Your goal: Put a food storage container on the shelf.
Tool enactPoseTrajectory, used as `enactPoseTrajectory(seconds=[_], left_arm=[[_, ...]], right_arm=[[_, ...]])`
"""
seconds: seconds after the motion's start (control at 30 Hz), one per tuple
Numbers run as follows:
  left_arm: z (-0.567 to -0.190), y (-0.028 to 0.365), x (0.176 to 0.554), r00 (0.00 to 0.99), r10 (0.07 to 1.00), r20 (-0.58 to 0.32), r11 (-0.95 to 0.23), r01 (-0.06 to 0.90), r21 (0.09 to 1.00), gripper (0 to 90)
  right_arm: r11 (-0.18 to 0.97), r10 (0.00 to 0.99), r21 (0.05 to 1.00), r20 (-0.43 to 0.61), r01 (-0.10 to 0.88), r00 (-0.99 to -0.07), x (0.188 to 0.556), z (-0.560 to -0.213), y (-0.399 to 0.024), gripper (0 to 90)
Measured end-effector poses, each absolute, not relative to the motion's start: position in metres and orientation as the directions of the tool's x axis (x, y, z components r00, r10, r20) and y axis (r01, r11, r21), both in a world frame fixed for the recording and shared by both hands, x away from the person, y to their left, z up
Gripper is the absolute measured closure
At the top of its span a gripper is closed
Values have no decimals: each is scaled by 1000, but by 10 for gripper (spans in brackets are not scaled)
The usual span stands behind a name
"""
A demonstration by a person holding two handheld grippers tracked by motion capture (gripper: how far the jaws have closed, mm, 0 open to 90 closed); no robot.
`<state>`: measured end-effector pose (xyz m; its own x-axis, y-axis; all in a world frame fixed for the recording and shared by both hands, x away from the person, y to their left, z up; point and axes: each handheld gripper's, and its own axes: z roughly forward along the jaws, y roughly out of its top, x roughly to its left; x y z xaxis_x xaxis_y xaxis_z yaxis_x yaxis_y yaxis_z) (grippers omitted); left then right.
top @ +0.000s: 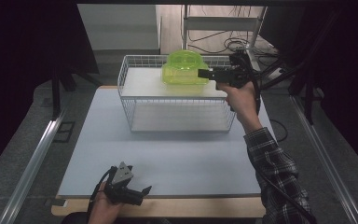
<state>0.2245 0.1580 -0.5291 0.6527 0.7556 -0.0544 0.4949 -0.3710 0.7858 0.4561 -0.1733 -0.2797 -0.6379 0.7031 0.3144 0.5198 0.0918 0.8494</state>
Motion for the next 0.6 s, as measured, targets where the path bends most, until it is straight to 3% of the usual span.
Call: enactPoseTrajectory(seconds=[0.6], left_arm=[[-530,157,225,651,757,-51,-376,499,780,0]], right_arm=[[166,685,846,270,506,-676,433,-301,-181,195]])
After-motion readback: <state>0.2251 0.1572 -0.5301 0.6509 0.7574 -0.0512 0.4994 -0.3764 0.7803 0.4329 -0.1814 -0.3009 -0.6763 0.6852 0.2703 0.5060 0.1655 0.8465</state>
